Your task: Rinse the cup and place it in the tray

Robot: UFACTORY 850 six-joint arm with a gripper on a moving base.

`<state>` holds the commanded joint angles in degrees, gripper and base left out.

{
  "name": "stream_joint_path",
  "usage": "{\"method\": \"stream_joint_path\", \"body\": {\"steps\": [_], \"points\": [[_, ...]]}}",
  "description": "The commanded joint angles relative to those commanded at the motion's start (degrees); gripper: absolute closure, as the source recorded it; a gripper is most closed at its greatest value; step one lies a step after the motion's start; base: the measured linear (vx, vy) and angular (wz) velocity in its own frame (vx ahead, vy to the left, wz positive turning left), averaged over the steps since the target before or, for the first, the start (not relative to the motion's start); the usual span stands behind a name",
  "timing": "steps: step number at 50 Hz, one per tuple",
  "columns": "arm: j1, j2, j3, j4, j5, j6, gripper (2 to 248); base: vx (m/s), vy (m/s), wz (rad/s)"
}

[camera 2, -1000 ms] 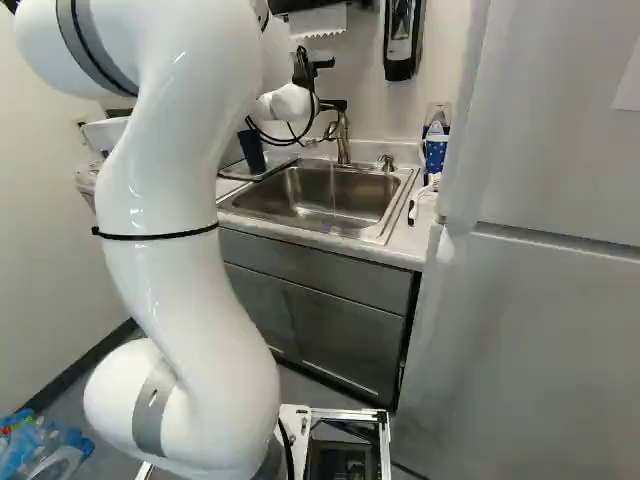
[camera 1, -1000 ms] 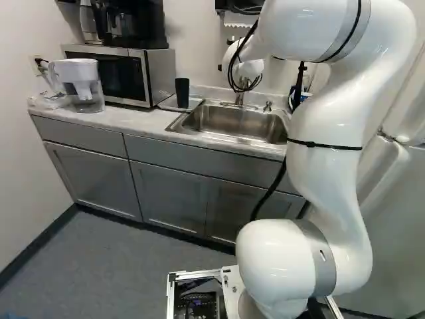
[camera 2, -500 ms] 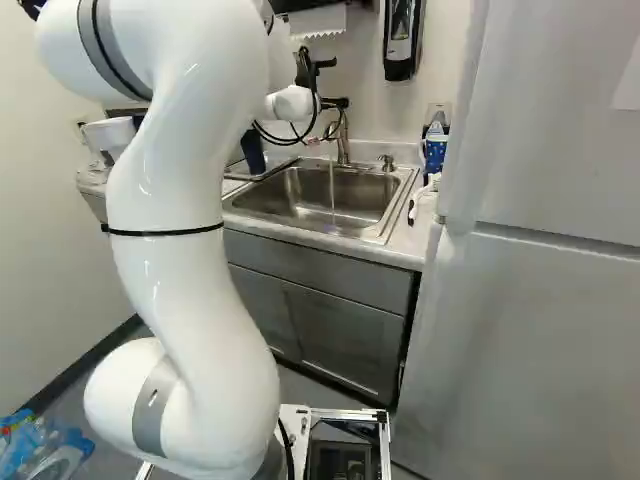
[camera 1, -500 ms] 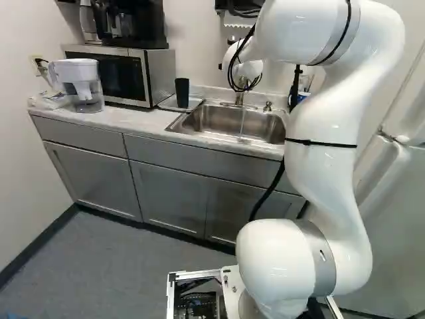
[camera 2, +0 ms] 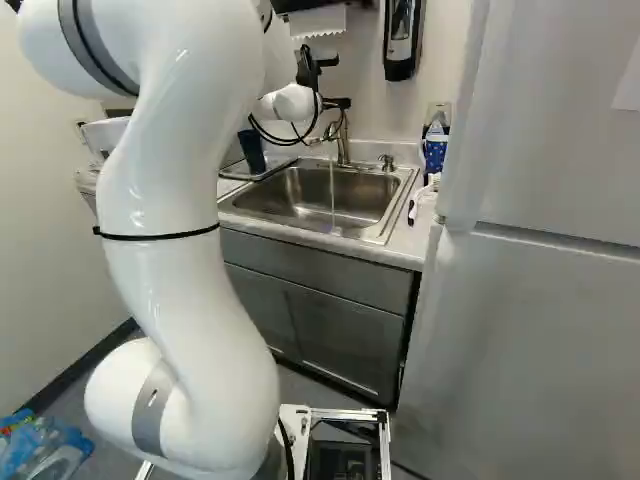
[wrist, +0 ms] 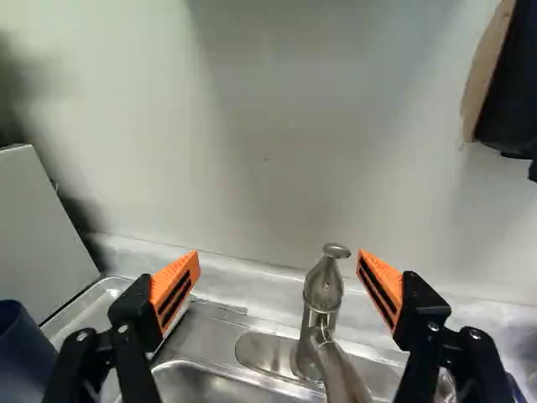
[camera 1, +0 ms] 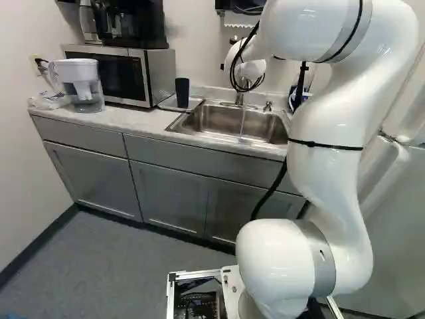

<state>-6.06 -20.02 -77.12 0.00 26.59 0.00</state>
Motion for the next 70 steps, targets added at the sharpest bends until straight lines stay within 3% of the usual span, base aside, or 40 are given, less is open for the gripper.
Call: {"method": "stream_joint_path", "body": {"steps": [40, 70], "points": [[-2.3, 11.3, 12.7, 0.0, -0.8, 0.0, 3, 0.000, 0.000, 0.000], [-3.5, 20.1, 21.8, 0.0, -8.2, 0.0, 3, 0.000, 0.000, 0.000]]}}
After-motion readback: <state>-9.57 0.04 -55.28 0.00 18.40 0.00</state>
